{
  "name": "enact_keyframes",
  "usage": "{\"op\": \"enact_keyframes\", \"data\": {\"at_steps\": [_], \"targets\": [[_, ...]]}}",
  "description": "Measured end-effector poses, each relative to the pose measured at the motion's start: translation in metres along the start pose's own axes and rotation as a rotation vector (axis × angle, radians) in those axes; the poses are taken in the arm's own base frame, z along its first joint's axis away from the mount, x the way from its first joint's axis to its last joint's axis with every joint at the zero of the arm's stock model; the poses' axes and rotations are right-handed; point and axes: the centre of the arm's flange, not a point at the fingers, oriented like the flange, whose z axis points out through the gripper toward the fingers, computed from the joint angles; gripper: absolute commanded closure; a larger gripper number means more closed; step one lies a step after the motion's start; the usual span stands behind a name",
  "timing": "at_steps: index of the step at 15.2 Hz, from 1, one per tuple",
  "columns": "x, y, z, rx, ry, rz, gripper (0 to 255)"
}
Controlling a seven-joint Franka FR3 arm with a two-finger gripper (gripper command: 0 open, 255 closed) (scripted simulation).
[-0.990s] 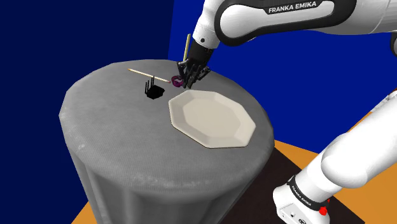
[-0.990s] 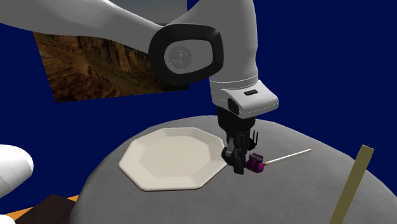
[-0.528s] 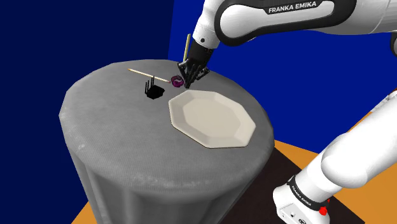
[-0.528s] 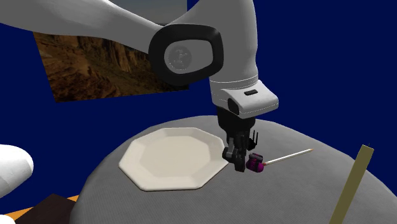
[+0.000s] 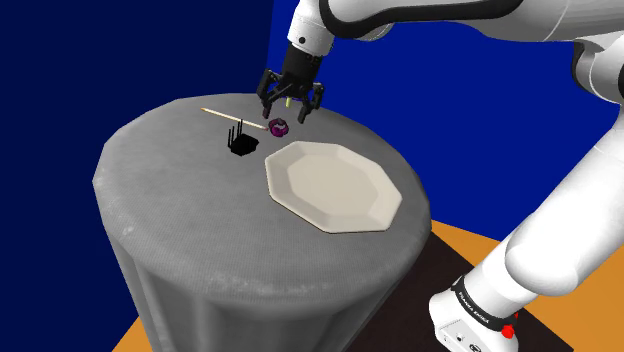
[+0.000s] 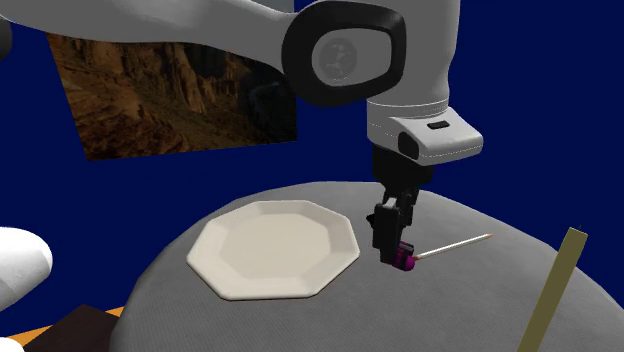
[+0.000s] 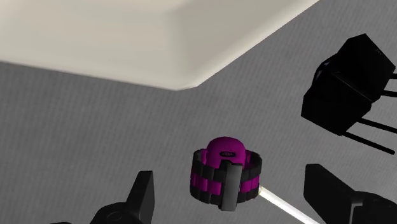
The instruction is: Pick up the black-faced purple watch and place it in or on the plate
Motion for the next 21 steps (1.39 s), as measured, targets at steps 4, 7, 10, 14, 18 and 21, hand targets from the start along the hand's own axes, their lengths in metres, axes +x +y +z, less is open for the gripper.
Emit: {"op": "enact_keyframes", "data": {"at_steps": [4,7,10,14,18,21], "targets": [[0.0,-0.001,0.019,0.0,-0.003,0.001,0],[0.001,-0.002,0.026,0.0,-0.003,0.001,0],[0.001,-0.001,0.027,0.0,-0.003,0.001,0],[0.001,-0.001,0.027,0.0,-0.003,0.001,255],[0.001,-0.001,0.027,0.0,-0.003,0.001,255],[0.001,-0.001,0.027,0.0,-0.003,0.001,255]]}}
